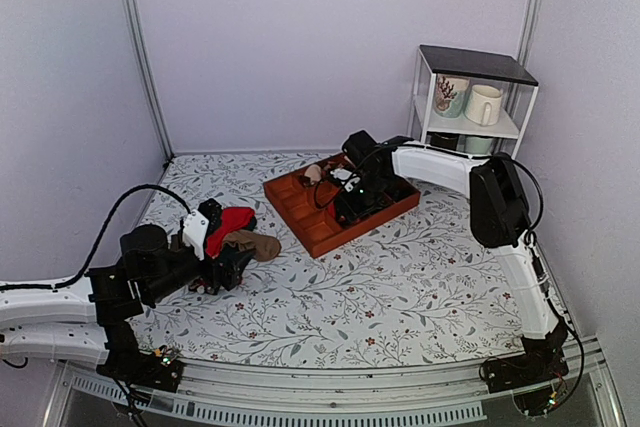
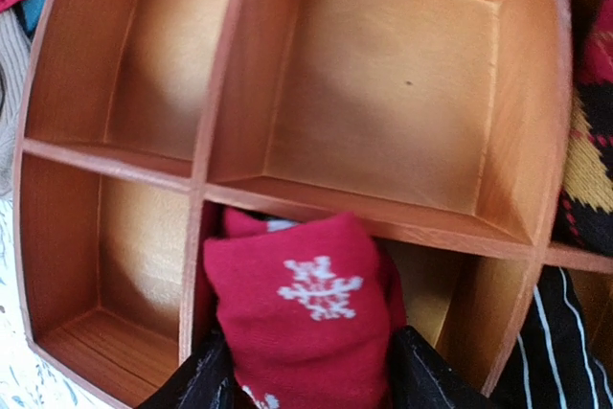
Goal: Roll the socks
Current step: Place the sock in the storage box, then adjust the sock in the storage box.
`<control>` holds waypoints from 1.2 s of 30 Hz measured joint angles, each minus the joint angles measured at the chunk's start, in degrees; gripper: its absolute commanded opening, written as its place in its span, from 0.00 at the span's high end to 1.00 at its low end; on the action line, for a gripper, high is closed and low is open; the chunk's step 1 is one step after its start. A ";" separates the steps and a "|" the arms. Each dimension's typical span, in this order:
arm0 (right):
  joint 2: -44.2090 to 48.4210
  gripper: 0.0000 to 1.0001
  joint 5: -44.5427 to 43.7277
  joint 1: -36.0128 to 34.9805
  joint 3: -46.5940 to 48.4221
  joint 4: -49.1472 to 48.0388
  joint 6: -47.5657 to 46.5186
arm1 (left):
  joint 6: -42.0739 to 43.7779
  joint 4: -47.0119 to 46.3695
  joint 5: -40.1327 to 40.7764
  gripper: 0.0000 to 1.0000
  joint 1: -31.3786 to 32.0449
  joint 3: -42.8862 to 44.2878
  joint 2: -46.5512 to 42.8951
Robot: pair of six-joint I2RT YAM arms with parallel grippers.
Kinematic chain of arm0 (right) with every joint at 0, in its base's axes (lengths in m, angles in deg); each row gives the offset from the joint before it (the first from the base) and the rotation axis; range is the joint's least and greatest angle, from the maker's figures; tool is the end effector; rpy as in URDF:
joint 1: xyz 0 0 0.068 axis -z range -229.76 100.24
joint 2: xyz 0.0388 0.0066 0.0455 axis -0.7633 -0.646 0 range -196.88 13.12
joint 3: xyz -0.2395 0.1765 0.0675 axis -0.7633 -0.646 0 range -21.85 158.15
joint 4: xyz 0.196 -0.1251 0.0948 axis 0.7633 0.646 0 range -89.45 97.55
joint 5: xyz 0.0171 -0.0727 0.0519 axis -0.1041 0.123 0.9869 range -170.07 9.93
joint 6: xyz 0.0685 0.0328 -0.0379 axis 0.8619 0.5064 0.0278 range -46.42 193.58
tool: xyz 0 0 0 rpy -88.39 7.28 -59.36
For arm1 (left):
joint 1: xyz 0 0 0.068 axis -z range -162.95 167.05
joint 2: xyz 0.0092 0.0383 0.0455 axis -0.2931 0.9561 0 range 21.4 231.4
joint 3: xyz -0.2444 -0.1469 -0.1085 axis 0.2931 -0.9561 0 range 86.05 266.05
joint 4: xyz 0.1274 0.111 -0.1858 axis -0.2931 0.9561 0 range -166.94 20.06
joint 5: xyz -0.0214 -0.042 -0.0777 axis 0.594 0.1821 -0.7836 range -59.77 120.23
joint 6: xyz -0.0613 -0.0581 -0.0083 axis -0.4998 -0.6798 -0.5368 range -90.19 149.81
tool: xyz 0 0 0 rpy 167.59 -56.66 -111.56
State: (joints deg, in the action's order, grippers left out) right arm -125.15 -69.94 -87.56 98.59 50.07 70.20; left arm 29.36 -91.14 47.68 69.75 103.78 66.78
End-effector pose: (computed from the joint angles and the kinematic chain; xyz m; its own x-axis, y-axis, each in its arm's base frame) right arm 0.4184 0.3411 0.1607 -0.6892 -0.6081 -0.3939 -0.6987 0.7017 0.1392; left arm 0.1313 -0.1356 0.2358 -0.1456 0.1787 -0.9731 0.5812 0.8114 0.0621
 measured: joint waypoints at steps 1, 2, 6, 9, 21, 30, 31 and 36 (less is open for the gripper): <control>0.28 0.41 0.11 0.17 -0.28 -0.07 0.39 | 0.00 0.02 0.00 0.00 0.00 0.00 -0.02; 0.59 0.40 0.13 0.37 -0.61 -0.07 0.83 | 0.00 0.02 0.00 0.01 -0.02 0.00 -0.02; 1.40 0.40 0.11 0.81 -0.90 -0.15 1.64 | 0.00 0.09 -0.02 0.01 -0.02 0.00 -0.02; 2.05 0.40 -0.15 0.85 -0.96 -0.66 2.16 | 0.00 0.20 -0.02 0.01 -0.02 0.00 -0.04; 8.26 0.55 -0.46 1.14 -3.39 -3.45 2.60 | 0.00 1.36 -0.02 0.01 -0.02 0.13 -0.44; 9.20 0.68 2.60 1.14 -7.26 -4.66 2.73 | -0.02 1.53 -0.28 0.01 -0.02 0.13 -0.37; 9.20 0.69 2.82 1.14 -7.26 -5.03 2.73 | -0.02 1.57 -0.31 0.01 -0.02 0.13 -0.37; 9.16 0.75 2.93 1.14 -7.26 -6.84 2.73 | -0.04 1.68 -0.33 0.00 -0.02 0.22 -0.37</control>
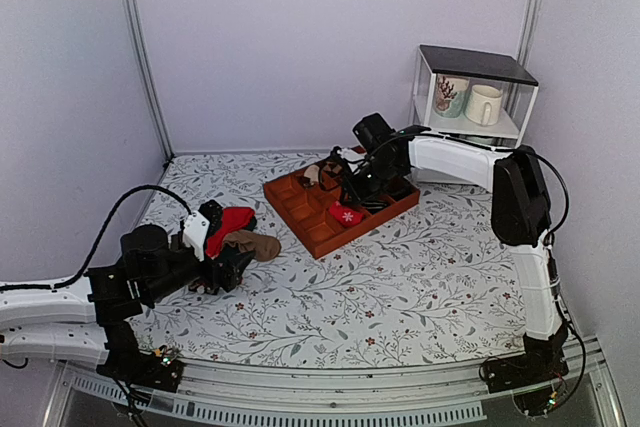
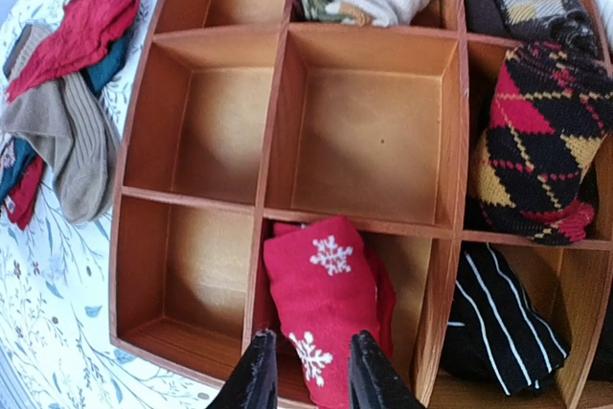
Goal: Roll the socks
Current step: Adjust the sock in the storage box.
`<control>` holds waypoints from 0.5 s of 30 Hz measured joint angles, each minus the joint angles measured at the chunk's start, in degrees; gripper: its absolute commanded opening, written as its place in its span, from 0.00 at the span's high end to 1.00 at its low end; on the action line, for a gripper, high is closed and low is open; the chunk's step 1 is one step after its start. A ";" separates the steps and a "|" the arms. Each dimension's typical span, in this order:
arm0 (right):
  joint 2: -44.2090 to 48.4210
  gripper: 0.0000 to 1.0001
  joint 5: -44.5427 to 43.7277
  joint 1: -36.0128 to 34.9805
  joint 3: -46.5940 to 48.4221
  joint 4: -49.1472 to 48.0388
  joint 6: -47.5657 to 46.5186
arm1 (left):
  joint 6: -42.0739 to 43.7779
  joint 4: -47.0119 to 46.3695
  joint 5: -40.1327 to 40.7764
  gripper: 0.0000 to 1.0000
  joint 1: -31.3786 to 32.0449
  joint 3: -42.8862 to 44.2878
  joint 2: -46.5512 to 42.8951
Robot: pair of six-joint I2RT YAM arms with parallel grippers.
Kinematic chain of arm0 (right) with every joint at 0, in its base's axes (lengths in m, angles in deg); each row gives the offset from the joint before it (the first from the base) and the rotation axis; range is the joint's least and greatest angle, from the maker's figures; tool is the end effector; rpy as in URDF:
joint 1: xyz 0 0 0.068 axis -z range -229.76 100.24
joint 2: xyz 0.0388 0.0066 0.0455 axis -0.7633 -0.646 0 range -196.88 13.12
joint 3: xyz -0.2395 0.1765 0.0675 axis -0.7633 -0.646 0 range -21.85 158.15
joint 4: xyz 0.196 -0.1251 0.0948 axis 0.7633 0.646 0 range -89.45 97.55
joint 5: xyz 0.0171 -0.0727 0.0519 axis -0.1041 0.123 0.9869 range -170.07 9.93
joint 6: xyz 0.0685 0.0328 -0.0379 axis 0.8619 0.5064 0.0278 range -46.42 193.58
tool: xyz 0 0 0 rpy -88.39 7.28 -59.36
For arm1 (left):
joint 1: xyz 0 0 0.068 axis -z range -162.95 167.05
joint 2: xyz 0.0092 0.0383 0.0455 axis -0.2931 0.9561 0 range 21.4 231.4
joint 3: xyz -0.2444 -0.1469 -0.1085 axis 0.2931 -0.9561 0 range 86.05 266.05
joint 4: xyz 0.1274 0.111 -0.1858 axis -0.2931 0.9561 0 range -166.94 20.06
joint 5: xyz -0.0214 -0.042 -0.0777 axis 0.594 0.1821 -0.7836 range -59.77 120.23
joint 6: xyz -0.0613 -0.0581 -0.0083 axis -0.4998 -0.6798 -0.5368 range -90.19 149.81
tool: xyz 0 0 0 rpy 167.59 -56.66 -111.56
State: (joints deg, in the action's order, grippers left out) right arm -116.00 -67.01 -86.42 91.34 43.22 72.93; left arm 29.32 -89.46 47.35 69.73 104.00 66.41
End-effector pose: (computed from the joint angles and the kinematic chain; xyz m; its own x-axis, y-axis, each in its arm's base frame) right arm 0.4114 0.3272 0.2123 -0.6770 -0.5177 -0.5231 -0.6838 0.7054 0.1869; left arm 0.1302 -0.1347 0.2342 -0.1573 0.1928 -0.9686 0.5861 0.8076 0.0656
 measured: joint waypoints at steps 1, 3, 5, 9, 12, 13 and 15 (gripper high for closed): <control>-0.07 0.75 0.00 0.00 0.00 -0.42 0.02 | 0.00 0.00 0.00 0.00 0.00 0.00 0.00; -0.46 0.76 0.00 0.00 0.00 -1.14 0.24 | 0.00 0.02 0.00 0.01 0.00 0.00 0.00; -1.11 0.77 -0.07 0.00 0.00 -1.77 0.90 | 0.00 0.02 0.00 0.00 0.00 0.00 0.00; -3.89 0.79 -0.13 0.00 0.00 -3.34 2.45 | -0.02 0.02 -0.17 0.00 0.00 0.00 0.00; -5.97 0.79 -0.63 0.09 -0.04 -4.07 3.82 | -0.02 0.04 -0.20 0.01 0.00 0.00 -0.02; -6.12 0.79 -0.72 0.13 -0.37 -4.59 4.52 | -0.02 0.04 -0.20 0.01 0.00 0.00 -0.04; -6.12 0.80 -0.63 0.44 -1.05 -5.35 5.86 | -0.04 0.07 -0.22 0.00 0.00 0.00 -0.15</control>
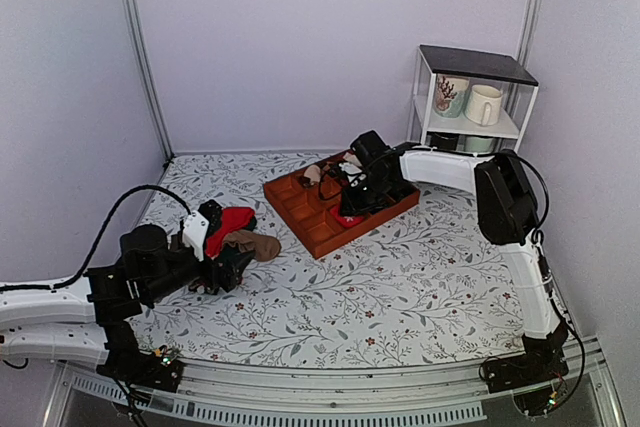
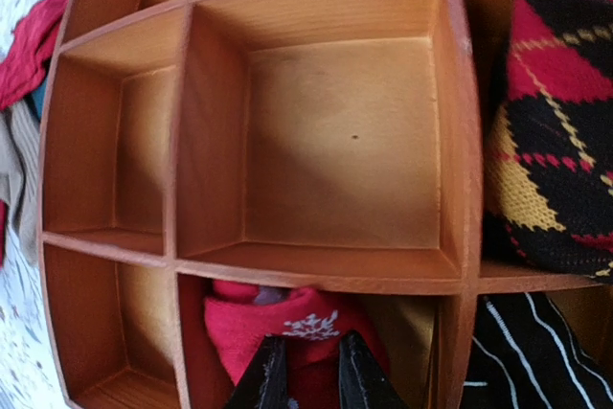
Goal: Roll the socks
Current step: Adjust the sock in the storage box, then reset both arms
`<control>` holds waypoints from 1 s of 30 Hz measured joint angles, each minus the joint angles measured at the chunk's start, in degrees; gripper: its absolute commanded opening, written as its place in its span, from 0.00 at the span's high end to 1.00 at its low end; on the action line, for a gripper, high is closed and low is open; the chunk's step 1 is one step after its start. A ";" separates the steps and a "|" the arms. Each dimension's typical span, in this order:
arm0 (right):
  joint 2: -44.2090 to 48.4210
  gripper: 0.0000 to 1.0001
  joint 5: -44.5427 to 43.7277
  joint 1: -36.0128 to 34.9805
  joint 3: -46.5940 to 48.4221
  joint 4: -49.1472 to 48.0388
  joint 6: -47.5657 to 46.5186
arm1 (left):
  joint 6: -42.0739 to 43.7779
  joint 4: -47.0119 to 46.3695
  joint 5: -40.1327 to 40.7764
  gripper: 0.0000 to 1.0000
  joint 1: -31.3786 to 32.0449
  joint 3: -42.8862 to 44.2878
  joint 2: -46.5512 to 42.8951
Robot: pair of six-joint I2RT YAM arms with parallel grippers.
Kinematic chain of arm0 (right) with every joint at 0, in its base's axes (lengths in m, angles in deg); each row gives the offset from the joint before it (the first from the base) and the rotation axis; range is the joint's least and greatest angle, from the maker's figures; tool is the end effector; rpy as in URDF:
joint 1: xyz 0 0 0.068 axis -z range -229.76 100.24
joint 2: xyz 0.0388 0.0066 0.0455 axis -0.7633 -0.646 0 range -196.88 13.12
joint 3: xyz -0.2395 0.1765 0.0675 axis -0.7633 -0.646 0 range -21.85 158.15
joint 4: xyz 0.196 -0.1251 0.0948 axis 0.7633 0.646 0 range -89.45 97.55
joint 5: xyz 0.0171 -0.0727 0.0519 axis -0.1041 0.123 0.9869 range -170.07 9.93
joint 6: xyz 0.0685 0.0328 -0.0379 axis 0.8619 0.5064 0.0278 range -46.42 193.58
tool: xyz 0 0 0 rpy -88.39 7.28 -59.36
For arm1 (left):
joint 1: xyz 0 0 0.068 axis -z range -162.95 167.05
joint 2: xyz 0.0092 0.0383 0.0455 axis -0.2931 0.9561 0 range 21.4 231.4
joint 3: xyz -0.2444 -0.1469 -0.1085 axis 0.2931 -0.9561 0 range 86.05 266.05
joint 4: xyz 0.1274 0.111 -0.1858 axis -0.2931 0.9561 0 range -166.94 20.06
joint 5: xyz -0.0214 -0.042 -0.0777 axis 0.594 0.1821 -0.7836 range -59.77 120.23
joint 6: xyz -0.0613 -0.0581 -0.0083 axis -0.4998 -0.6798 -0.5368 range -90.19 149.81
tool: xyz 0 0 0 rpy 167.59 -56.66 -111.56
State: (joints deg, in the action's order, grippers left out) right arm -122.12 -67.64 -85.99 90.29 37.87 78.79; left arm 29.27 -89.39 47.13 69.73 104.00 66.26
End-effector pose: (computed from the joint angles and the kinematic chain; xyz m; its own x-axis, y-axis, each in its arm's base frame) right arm 0.4280 0.3335 0.1584 -0.7588 -0.4461 -0.4745 -0.5964 0.7687 0.2311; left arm 0.1299 -0.1346 0.2344 -0.1570 0.1910 -0.9689 0.5889 0.8057 0.0634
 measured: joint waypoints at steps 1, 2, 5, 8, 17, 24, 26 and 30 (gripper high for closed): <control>0.00 0.80 0.22 0.20 -0.46 -0.61 0.94 | -0.02 0.02 0.02 0.00 0.00 0.00 -0.17; -0.02 0.80 0.48 0.37 -0.85 -1.14 1.81 | -0.04 0.00 0.00 0.00 0.00 0.00 -0.33; -0.28 0.79 1.46 0.68 -1.18 -1.95 4.04 | -0.15 -0.04 -0.17 0.00 0.00 0.00 -0.68; -0.50 0.74 2.23 0.90 -1.18 -2.47 5.46 | -0.15 -0.02 -0.46 0.00 0.00 0.00 -0.72; 0.22 0.55 2.86 1.18 -1.33 -3.19 6.47 | -0.39 0.35 -0.79 0.01 0.00 0.02 -0.87; 6.16 0.36 1.31 1.18 -2.49 -2.03 4.98 | -2.36 1.27 0.61 0.00 -0.17 1.57 -0.70; 9.44 0.20 0.57 1.27 -3.34 -2.05 4.61 | -3.30 1.92 0.74 0.01 -0.57 2.82 0.07; 18.27 0.07 -2.01 1.27 -7.61 -2.99 3.85 | -5.25 3.82 0.22 0.01 -1.62 6.01 2.47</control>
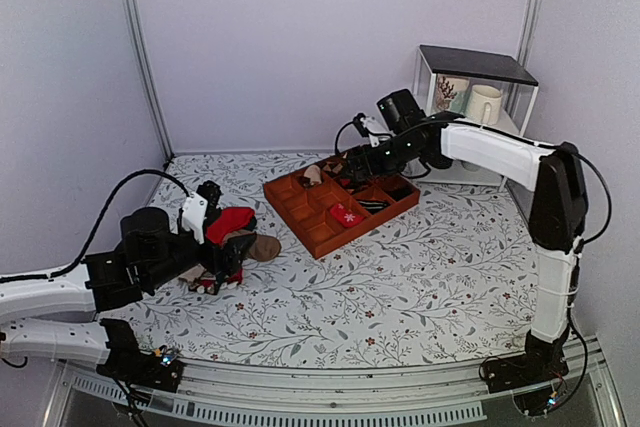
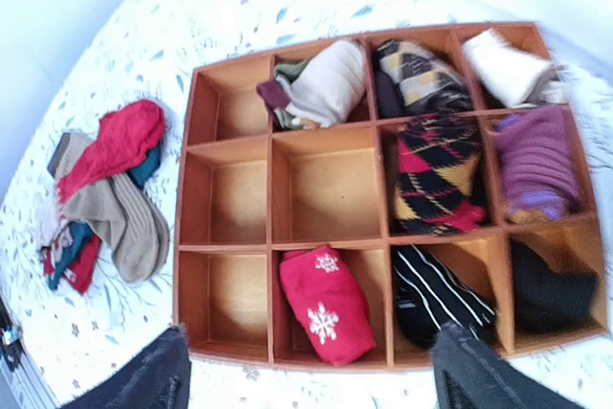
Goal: Roll the socks
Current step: Reset both arms
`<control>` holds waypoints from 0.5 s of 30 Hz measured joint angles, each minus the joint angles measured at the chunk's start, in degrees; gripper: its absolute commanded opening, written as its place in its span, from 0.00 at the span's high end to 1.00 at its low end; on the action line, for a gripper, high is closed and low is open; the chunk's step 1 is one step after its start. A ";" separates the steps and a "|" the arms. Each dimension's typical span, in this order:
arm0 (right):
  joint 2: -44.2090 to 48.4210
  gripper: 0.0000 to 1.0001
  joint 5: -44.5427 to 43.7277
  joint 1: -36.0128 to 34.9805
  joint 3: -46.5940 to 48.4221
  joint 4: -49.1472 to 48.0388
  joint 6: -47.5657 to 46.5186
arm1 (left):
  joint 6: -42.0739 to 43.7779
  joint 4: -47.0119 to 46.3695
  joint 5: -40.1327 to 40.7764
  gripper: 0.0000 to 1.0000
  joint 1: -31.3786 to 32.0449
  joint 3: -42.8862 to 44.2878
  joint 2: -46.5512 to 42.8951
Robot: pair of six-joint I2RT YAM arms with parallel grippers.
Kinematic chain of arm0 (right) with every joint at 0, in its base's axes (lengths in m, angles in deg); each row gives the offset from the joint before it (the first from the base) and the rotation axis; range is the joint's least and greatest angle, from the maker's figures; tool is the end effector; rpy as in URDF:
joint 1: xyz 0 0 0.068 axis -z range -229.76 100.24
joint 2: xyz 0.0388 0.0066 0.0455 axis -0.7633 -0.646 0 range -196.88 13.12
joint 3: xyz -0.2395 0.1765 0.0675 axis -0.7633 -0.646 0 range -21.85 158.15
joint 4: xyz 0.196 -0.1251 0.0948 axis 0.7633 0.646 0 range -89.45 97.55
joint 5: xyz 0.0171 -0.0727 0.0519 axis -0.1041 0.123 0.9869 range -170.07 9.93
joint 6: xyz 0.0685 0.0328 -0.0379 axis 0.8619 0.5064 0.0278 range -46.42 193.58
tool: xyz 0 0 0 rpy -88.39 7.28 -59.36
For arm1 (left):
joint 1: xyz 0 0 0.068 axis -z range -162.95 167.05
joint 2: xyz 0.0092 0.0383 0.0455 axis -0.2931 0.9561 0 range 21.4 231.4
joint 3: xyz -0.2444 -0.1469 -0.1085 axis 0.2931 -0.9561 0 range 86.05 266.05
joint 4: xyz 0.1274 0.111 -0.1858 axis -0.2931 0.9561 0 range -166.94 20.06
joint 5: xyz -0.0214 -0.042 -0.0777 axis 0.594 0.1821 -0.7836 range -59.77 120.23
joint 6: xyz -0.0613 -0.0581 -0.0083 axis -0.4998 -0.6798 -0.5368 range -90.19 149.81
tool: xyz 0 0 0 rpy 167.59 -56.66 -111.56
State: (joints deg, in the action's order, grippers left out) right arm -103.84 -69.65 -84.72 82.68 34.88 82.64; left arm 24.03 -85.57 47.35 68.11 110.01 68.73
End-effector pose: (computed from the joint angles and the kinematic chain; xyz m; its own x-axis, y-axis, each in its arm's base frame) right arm 0.3997 0.2959 0.2792 -0.6944 -0.2965 -0.6557 -0.5627 0.7917 0.2379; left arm 0.1412 -0.1399 0.2573 -0.2160 0.1142 -0.9697 0.5456 0.8377 -0.0229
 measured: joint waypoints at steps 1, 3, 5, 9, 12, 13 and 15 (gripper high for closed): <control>2.56 0.02 -0.72 0.02 -2.19 -0.79 -0.26 | -0.37 0.39 -0.09 0.01 -0.24 0.68 0.61; 6.91 0.00 -1.42 0.04 -6.97 -2.12 -0.35 | -1.31 1.25 -0.17 0.00 -0.74 1.97 1.97; 10.75 0.00 -1.14 0.09 -12.50 -4.17 -0.33 | -2.10 2.19 -0.17 0.01 -1.09 2.69 2.78; 20.24 0.00 1.09 0.11 -27.87 -9.90 0.26 | -3.91 4.02 -0.31 0.00 -2.14 2.91 2.73; 27.47 0.00 1.99 0.09 -37.75 -14.43 1.92 | -5.22 4.94 -0.70 0.01 -3.13 2.91 1.40; 29.59 0.00 2.01 0.09 -40.28 -15.56 2.47 | -5.57 5.05 -1.01 0.01 -3.37 2.91 0.79; 33.66 0.00 1.84 0.09 -44.41 -17.22 3.32 | -6.27 5.09 -1.36 0.00 -3.63 2.89 -0.35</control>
State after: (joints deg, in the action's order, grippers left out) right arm -70.18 -67.82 -84.63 38.27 17.65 85.96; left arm 17.75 -80.47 46.00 64.49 112.90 68.38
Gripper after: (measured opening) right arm 0.997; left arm 0.994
